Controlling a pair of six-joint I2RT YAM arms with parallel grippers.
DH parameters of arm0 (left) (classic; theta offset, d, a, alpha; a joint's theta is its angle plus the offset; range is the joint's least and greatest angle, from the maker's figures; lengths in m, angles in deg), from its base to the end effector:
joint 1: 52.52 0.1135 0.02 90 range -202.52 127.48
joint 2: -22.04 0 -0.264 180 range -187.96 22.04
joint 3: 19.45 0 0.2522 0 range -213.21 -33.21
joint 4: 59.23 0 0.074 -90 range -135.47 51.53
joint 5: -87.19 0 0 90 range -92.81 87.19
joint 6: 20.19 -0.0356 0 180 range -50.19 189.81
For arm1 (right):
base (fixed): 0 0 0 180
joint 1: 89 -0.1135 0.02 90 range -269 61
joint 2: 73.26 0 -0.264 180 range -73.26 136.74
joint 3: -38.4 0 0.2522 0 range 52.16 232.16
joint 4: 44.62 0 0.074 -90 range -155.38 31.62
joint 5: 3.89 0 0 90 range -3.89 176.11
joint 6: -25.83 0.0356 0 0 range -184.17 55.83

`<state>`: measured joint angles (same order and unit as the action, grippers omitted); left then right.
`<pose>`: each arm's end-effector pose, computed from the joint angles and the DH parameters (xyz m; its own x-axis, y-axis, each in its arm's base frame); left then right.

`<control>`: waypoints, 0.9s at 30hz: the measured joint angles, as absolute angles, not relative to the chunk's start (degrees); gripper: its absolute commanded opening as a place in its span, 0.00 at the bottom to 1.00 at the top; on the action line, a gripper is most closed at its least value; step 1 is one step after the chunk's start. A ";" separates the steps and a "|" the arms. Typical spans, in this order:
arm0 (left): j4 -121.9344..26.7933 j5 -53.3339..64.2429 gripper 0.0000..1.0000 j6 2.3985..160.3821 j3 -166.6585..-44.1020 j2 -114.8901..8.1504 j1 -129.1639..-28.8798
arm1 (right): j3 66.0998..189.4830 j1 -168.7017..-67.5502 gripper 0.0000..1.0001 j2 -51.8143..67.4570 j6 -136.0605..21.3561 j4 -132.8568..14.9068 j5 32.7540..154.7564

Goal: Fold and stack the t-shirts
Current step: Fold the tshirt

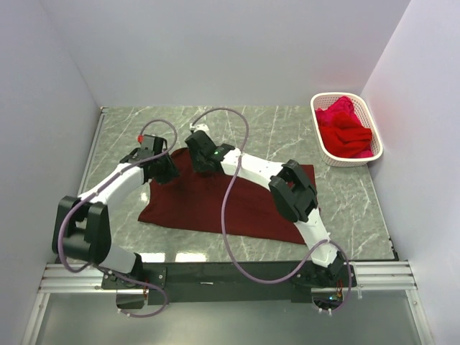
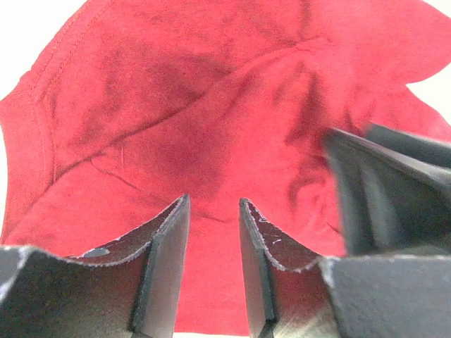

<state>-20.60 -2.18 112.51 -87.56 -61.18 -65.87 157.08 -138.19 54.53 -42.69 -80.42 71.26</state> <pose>0.2890 -0.0690 0.2215 -0.7374 -0.5219 -0.4287 -0.3577 0.8402 -0.4076 0.3386 0.3782 0.2057 -0.6538 -0.2156 -0.7253 -0.4014 0.9114 0.0910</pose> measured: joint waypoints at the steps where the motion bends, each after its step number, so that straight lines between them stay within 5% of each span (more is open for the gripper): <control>1: -20.98 -1.99 0.40 112.57 -87.65 -62.19 -65.67 | 156.03 -137.82 0.47 53.92 -42.12 -80.38 71.15; 12: -21.98 0.83 0.36 112.46 -101.59 -79.48 -64.18 | 150.17 -128.20 0.44 47.23 -38.28 -80.77 74.96; 20: -22.24 6.95 0.55 109.84 -104.65 -84.02 -64.18 | 147.20 -129.64 0.44 47.03 -37.82 -79.00 83.24; 27: -20.60 9.29 0.54 106.91 -110.01 -86.80 -64.18 | 148.19 -130.54 0.46 47.69 -37.60 -78.52 85.58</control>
<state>-20.60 9.29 106.91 -110.01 -86.80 -64.18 148.19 -130.54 47.69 -37.60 -78.52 85.58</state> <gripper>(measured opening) 0.548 0.456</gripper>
